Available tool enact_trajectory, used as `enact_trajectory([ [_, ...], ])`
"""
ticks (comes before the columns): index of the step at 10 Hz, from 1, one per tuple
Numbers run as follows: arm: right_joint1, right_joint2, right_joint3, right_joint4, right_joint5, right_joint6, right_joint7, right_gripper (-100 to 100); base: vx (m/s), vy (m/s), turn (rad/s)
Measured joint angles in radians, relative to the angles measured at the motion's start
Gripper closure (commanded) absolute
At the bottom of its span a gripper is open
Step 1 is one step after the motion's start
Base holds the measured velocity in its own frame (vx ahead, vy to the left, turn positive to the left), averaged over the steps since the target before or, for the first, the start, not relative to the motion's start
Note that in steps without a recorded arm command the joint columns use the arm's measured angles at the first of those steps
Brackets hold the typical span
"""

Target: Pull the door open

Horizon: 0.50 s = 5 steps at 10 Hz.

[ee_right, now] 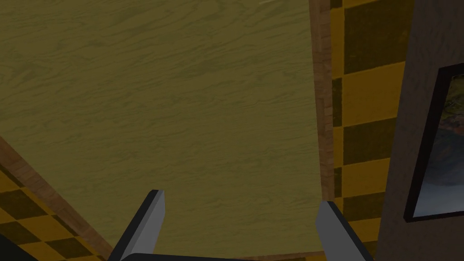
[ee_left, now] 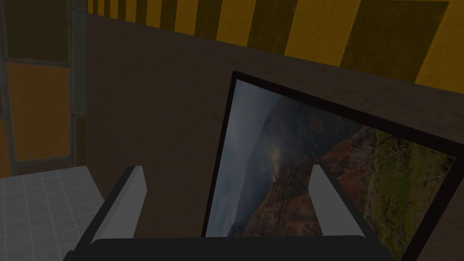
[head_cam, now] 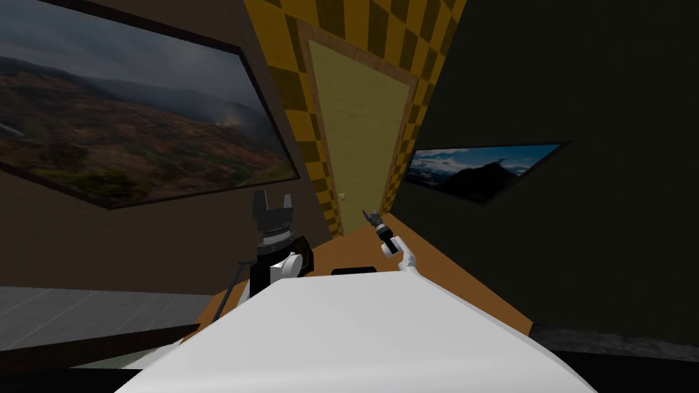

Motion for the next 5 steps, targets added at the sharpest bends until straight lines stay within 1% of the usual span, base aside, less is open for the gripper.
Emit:
enact_trajectory([
  [4,-0.034,-0.001,0.007,0.065,0.042,-0.001,0.042,-100,0.081,0.066,-0.037],
  [5,-0.042,-0.004,0.010,0.077,0.053,0.001,0.050,-100,0.082,0.066,-0.039],
])
